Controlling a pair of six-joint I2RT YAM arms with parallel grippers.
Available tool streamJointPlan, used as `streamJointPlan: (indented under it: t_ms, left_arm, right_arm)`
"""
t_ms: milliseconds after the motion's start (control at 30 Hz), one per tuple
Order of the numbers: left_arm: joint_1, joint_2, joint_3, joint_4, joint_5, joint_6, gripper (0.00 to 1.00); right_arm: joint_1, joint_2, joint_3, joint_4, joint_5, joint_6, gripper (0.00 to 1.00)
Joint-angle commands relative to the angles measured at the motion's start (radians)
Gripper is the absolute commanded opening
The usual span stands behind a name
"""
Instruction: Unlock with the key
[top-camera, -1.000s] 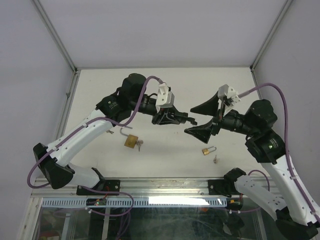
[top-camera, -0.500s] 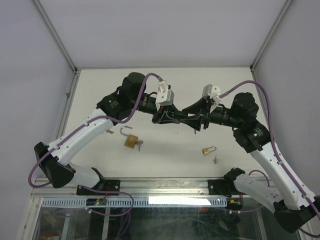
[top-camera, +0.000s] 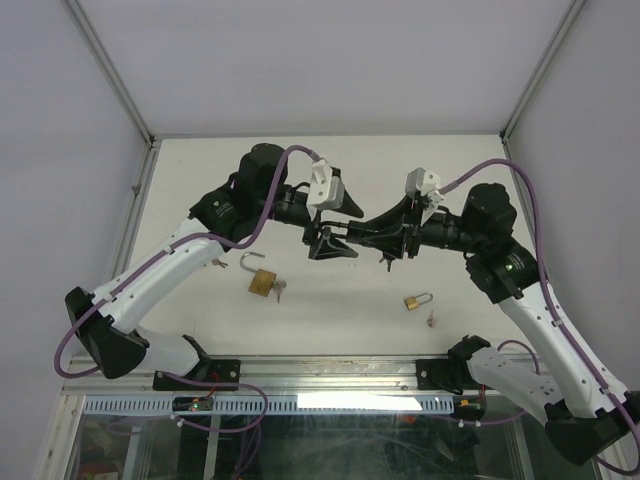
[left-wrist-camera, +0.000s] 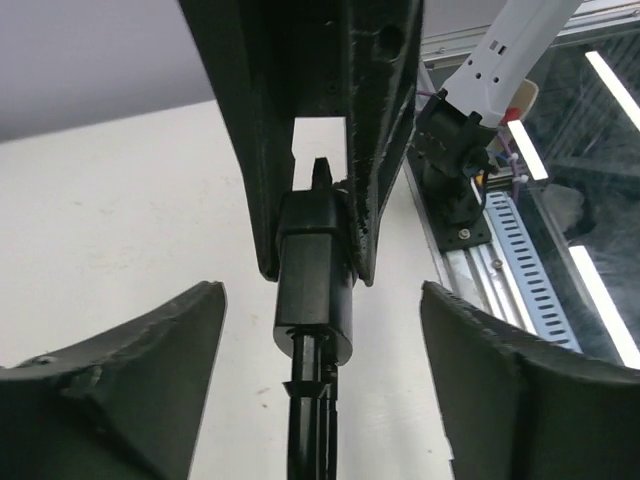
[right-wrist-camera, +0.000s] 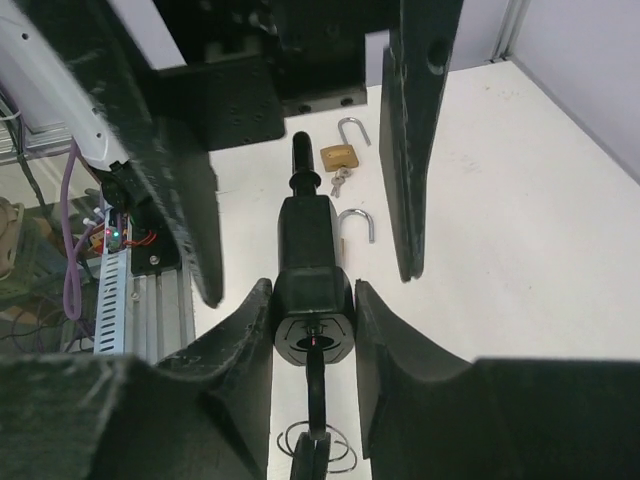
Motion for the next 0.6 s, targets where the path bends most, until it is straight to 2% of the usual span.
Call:
streamJointPlan:
  t_ms: [0,100,233,300,333,433,467,567]
  left_arm:
    - [0.018,-0.09,-0.029,0.1,0.018,0.005,0.84]
    - [0.053,-0.154,-0.095,0.092,-0.006,0.043,0.86]
    - [0.055,-0.164,-0.102,0.066,-0.053,0.047,0.78]
    - [0.055,-0.14,-0.081,0.06,-0.075,0.036,0.67]
    - [0.055,-0.132,-0.069,0.058,-0.076,0.03,0.58]
    - [0.056,-0.129,-0.058,0.058,-0.063,0.031,0.23]
    - [0.055,-0.134,-0.065,0.054,-0.066,0.039,0.19]
    - [0.056,-0.153,-0.097,0.031,-0.101,0.09,0.18]
  right_arm:
    - [-0.022,-0.017,0.023,0.072,-0.006,0.054,0.0]
    - [-0.035,-0.04,0.019,0.063,0.004,0.077,0.0]
    - [-0.039,-0.052,0.018,0.084,-0.012,0.103,0.0]
    - [-0.039,-0.049,0.02,0.097,-0.02,0.112,0.0]
    - [-0.039,-0.047,0.022,0.099,-0.021,0.115,0.0]
    - [-0.038,-0.04,0.029,0.092,-0.019,0.122,0.0]
    - [-0.039,-0.039,0.032,0.086,-0.019,0.124,0.0]
    - [-0.04,-0.046,0.033,0.08,-0.02,0.138,0.0]
